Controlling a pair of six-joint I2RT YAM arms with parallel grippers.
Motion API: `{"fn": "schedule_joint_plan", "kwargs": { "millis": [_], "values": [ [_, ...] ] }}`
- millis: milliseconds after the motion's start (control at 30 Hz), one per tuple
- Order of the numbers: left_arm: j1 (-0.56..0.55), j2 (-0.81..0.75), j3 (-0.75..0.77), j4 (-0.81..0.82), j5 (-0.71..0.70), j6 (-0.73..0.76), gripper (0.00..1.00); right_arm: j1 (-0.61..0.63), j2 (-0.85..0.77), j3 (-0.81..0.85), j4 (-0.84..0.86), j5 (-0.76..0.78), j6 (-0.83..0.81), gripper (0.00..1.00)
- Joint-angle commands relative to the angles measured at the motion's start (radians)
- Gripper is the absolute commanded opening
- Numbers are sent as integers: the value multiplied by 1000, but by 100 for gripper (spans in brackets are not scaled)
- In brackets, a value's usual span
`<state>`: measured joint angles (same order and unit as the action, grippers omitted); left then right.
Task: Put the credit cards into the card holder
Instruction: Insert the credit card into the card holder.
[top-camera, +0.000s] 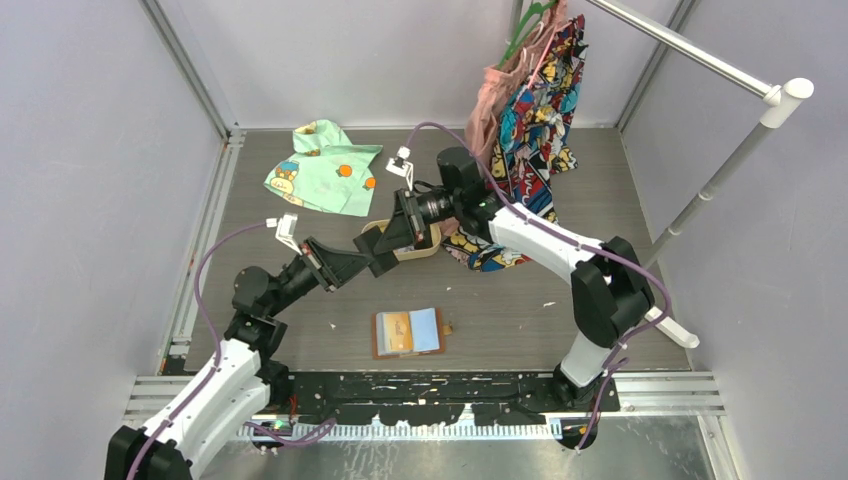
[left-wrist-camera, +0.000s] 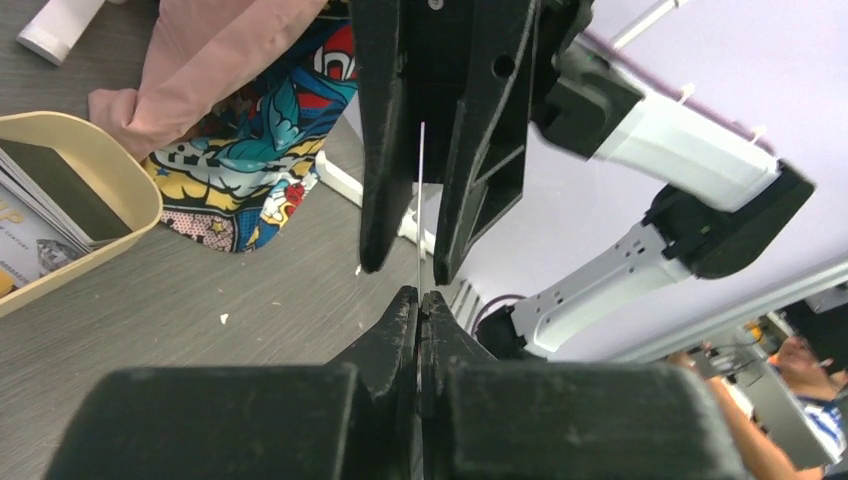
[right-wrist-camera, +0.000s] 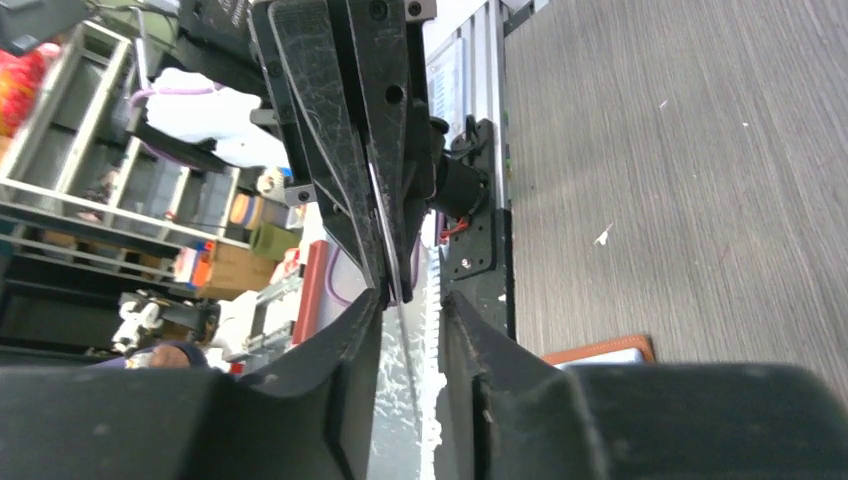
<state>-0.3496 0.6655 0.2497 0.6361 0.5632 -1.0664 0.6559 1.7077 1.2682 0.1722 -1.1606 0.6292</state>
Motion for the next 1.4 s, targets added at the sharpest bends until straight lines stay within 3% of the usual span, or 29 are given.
{"fn": "schedule_joint_plan", "kwargs": {
  "millis": [0,133,267,400,500,567,700,833,967,1200,1367],
  "values": [
    [-3,-36,73,-104,100,105,0,16,-129,116,-536,99,-550,41],
    [-3,-118,116,-375,108,157,0,16,-215,130,-765,306,-917,59],
    [-3,-191,194,-696,117,226,0,5,-340,71,-877,385,-1212,71],
    [-5,-217,170,-720,178,183,0,-13,-503,-86,-1000,321,-1614,85],
    [-29,-234,133,-693,192,130,0,-16,-599,-238,-992,246,-1767,92],
    [-62,-253,99,-662,164,103,0,-1,-620,-308,-944,225,-1761,85],
    [-151,-257,73,-670,75,92,0,112,-618,-466,-811,375,-1759,65],
    [-239,-228,41,-682,-51,92,0,245,-518,-504,-740,533,-1780,42],
    [-280,-98,3,-619,-100,81,0,340,-420,-506,-655,655,-1748,24],
    [-284,93,-12,-474,-117,68,0,372,-360,-513,-527,770,-1666,18],
    [-283,182,12,-442,-117,71,0,378,-321,-516,-513,744,-1651,20]
  ]
}}
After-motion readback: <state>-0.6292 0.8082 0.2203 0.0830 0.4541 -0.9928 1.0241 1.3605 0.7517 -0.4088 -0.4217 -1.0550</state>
